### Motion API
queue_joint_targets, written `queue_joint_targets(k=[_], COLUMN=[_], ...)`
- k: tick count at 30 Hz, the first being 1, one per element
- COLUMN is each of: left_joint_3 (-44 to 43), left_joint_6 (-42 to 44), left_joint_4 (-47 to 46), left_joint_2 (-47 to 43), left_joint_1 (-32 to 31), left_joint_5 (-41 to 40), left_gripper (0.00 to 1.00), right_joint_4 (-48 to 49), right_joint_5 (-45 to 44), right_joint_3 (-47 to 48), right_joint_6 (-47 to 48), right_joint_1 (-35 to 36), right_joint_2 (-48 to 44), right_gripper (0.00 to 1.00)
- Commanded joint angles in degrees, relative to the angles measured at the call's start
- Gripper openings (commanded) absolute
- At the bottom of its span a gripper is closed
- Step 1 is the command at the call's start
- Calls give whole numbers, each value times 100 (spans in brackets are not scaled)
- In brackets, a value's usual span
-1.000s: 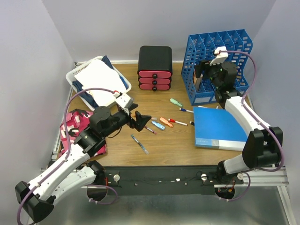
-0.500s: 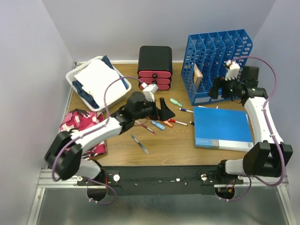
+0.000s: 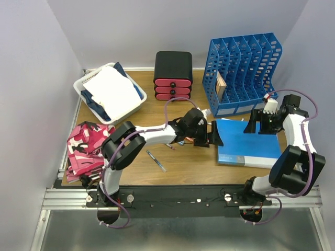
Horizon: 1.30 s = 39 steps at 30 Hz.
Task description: Organize the desk
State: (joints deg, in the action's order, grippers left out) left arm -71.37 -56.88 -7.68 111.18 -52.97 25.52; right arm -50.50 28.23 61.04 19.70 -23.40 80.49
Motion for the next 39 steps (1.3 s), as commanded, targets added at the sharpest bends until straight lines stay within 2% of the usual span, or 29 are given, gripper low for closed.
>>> queue_joint_targets(k=[1, 4, 9, 14, 16, 18, 21, 22, 24, 25, 31, 36, 39], left_joint_3=[-377, -343, -395, -737, -869, -931, -957, -966, -957, -923, -536, -413, -325], left_joint_6=[10, 28, -51, -86, -147, -191, -244, -297, -332, -324, -236, -296, -516], left_joint_4=[645, 524, 92, -260, -330, -357, -514, -654, -778, -831, -981, -402, -76], left_joint_2=[404, 580, 896, 1310, 1450, 1512, 1591, 1635, 1635, 1566, 593, -270, -815], left_joint_1=[-196, -319, -424, -521, -530, -530, -513, -513, -513, -513, -451, -276, -39], left_joint_5=[252, 164, 111, 32, 6, -29, -29, 49, 85, 76, -12, -187, -266], left_gripper=[99, 99, 98, 87, 79, 74, 54, 36, 19, 0, 0, 0, 0], right_joint_4=[-144, -250, -180, -206, -215, -250, -276, -302, -363, -390, -1004, -1987, -2733], right_joint_5=[209, 315, 429, 561, 631, 675, 746, 780, 824, 842, 860, 886, 1088], right_joint_3=[-57, -22, -48, -57, -57, -39, -39, -22, -4, 13, 391, 1276, 1926], right_joint_6=[323, 517, 508, 534, 534, 552, 587, 596, 649, 684, 1280, 2159, 2870], right_joint_1=[-60, -60, -60, -60, -60, -60, -60, -60, -60, -60, -60, -51, -25], right_joint_2=[326, 520, 626, 635, 626, 600, 521, 512, 468, 442, -77, -499, -596], right_gripper=[88, 83, 82, 81, 81, 81, 81, 81, 80, 80, 80, 81, 88])
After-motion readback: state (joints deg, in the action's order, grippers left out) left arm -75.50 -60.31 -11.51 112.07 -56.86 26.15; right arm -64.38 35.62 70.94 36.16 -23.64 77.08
